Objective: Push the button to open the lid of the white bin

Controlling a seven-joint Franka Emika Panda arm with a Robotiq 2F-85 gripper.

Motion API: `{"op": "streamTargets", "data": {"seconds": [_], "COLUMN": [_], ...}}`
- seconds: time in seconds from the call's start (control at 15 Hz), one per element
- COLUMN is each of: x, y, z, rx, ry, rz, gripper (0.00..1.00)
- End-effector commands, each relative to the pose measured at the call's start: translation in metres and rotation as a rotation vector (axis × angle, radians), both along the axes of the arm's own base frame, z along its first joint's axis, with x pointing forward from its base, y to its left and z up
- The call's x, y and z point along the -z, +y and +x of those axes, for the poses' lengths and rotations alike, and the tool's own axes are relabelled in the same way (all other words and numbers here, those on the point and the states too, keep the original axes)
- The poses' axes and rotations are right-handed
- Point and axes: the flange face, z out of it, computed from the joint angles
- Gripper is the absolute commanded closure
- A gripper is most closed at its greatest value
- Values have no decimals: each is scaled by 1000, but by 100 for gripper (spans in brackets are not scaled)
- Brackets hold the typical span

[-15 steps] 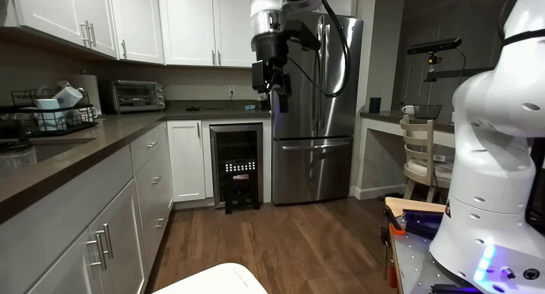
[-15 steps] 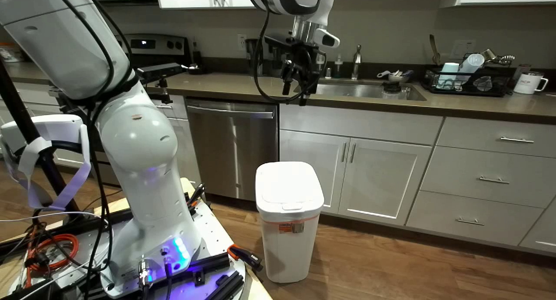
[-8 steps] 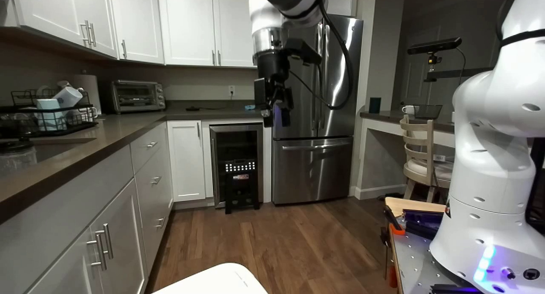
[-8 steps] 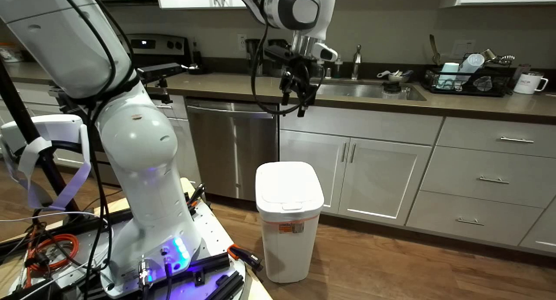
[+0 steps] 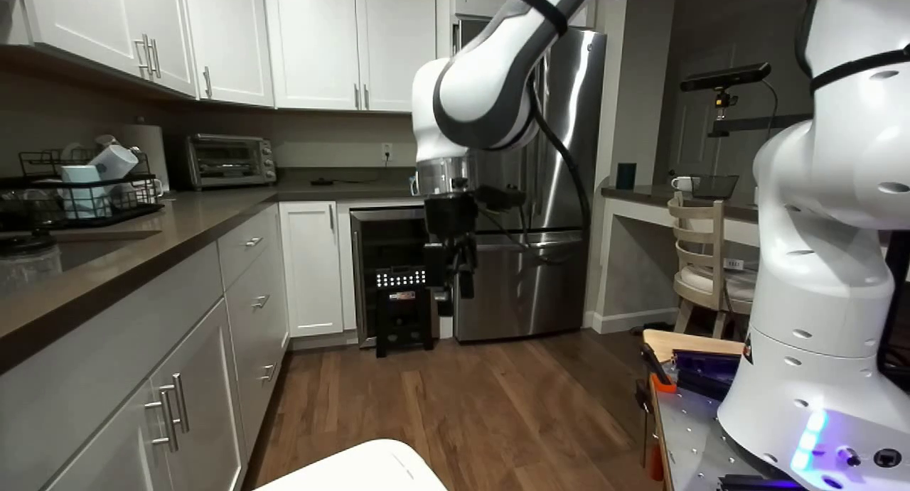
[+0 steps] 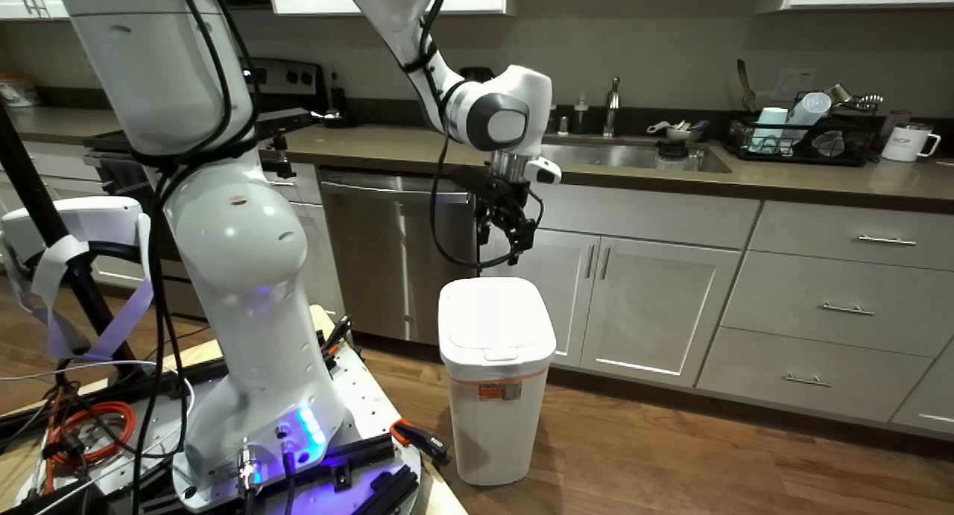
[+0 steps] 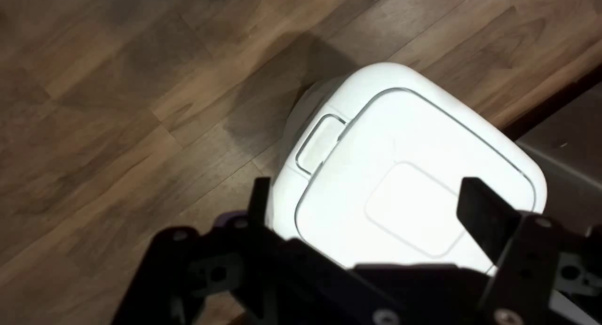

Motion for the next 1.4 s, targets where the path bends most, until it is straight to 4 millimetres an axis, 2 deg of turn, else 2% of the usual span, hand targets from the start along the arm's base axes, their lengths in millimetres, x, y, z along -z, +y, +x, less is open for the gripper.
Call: {"op": "streamTargets", "data": {"seconds": [0.0,0.33,0.4,0.47,0.67,0.87,1.07,1.2,1.33], "x": [57,139,153,166,209,238,258,263,271], "y": [19,36,37,38,40,39,35,23,7], "z": [8,29,33,38,48,57,68,77,80], "rx": [-125,-255,-277,-294,-344,-387,-418,-410,-404], "ry": [-29,-26,-23,-17,16,40,37,19,11], "rz": [-11,-9,-5,-2,-3,-18,-24,6,37], "gripper": [0,0,5,18,37,58,78,91,95]}}
